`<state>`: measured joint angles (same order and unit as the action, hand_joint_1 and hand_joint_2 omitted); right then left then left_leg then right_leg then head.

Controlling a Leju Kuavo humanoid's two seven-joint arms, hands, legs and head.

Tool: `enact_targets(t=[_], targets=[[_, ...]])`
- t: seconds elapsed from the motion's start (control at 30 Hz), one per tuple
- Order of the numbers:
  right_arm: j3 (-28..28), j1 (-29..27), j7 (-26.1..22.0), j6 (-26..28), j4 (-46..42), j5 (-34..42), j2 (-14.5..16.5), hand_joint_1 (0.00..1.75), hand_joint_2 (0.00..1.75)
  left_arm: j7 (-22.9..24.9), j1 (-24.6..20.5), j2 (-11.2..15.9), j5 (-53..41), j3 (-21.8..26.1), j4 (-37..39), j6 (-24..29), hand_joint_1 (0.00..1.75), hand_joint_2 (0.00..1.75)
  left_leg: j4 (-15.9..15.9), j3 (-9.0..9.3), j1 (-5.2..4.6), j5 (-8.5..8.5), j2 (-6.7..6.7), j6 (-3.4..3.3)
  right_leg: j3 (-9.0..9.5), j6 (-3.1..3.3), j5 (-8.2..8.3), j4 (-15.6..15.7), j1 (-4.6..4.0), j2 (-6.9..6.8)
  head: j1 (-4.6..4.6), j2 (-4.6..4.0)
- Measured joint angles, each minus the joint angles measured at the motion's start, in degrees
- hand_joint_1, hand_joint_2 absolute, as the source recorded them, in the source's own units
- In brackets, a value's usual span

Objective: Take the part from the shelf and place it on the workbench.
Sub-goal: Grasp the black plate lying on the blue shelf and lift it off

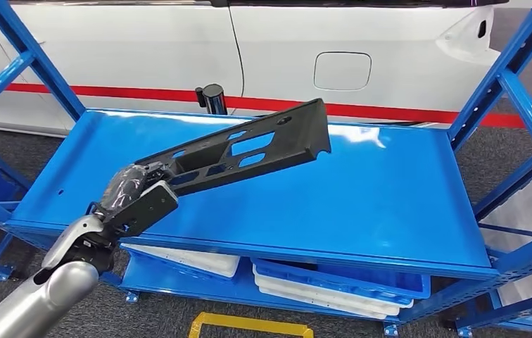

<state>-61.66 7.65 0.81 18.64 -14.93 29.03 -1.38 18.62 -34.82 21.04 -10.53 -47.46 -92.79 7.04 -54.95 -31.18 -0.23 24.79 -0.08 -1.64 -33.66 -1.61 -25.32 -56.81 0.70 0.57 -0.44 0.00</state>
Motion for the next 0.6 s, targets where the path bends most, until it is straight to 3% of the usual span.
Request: enact_targets(t=[0.07, 0.13, 0.2, 0.23, 0.27, 0.3, 0.37, 0.43, 0.53, 0.6], targets=[[0.0, -0.2, 0.0, 0.3, 0.0, 0.2, 0.0, 0.00, 0.00, -0.9, 0.0, -0.2, 7.1, 0.1, -1.4, 0.2, 1.75, 1.75, -0.8, -0.35, 0.17, 0.63, 0.01, 0.31, -0.01, 0.44, 0.11, 0.1, 0.08, 0.02, 0.00, 0.00], [0.0, -0.2, -0.1, 0.6, 0.0, 0.3, 0.0, 0.00, 0.00, -2.1, 0.1, -0.2, 15.7, 0.5, -2.5, 1.3, 1.75, 0.87, -5.6, -2.46, 0.41, 3.44, 0.03, 1.00, 0.02, 0.86, 0.20, 0.1, 0.27, 0.03, -0.06, 0.00], [0.0, -0.2, -0.2, 0.7, 0.0, 0.3, 0.1, 0.00, 0.00, -3.8, 0.1, -0.2, 22.4, 1.2, -3.4, 3.2, 1.75, 0.00, -14.0, -6.33, 0.57, 7.14, 0.04, 1.60, 0.00, 1.05, 0.17, 0.1, 0.28, 0.03, -0.11, 0.00], [0.0, -0.3, -0.2, 0.7, 0.0, 0.3, 0.2, 0.00, 0.00, -4.9, 0.2, -0.2, 25.0, 1.6, -3.7, 4.1, 1.75, 0.00, -17.2, -7.95, 0.60, 8.06, 0.04, 1.72, 0.00, 1.07, 0.16, 0.1, 0.28, 0.02, -0.12, 0.00], [0.0, -0.3, -0.2, 0.7, 0.0, 0.3, 0.2, 0.00, 0.00, -6.1, 0.4, -0.1, 27.1, 1.9, -3.9, 4.9, 1.75, 0.00, -18.3, -8.65, 0.60, 7.89, 0.04, 1.69, 0.03, 1.08, 0.14, 0.1, 0.27, 0.02, -0.13, 0.00], [0.0, -0.3, -0.2, 0.7, 0.0, 0.3, 0.2, 0.00, 0.00, -7.5, 0.7, 0.1, 29.0, 2.3, -4.2, 5.6, 1.75, 0.00, -16.9, -8.17, 0.59, 6.63, 0.04, 1.55, 0.09, 1.07, 0.13, 0.1, 0.25, 0.04, -0.13, 0.00], [0.0, -0.4, -0.2, 0.7, 0.0, 0.3, 0.2, 0.00, 0.00, -10.3, 1.1, 0.4, 31.9, 3.3, -5.0, 6.6, 1.75, 0.00, -8.4, -4.47, 0.43, 2.37, 0.04, 0.86, 0.26, 1.05, 0.10, 0.2, 0.19, 0.12, -0.14, 0.00], [0.0, -0.4, -0.2, 0.7, 0.0, 0.3, 0.4, 0.00, 0.00, -12.1, 1.3, 0.6, 33.3, 4.1, -5.8, 7.3, 1.75, 0.00, -1.5, -1.40, 0.04, -0.13, 0.07, 0.19, 0.25, 0.88, 0.07, 0.2, 0.06, 0.14, -0.14, 0.00], [0.0, -0.5, -0.2, 0.8, 0.0, 0.3, 0.5, 0.00, 0.00, -13.2, 1.9, 0.9, 33.7, 4.9, -6.7, 7.9, 1.75, 0.00, 0.2, -0.80, -0.31, -0.51, 0.07, -0.23, 0.25, 0.12, 0.10, 0.4, -0.04, 0.02, -0.13, 0.00], [0.0, -0.6, -0.3, 0.9, 0.0, 0.4, 0.5, 0.00, 0.00, -14.5, 2.5, 1.0, 33.3, 5.4, -7.6, 8.7, 1.75, 0.00, 0.7, -0.45, -0.03, -0.93, 0.10, -0.63, -0.13, -0.47, -0.88, -0.7, -0.03, -0.07, -0.08, 0.00]])
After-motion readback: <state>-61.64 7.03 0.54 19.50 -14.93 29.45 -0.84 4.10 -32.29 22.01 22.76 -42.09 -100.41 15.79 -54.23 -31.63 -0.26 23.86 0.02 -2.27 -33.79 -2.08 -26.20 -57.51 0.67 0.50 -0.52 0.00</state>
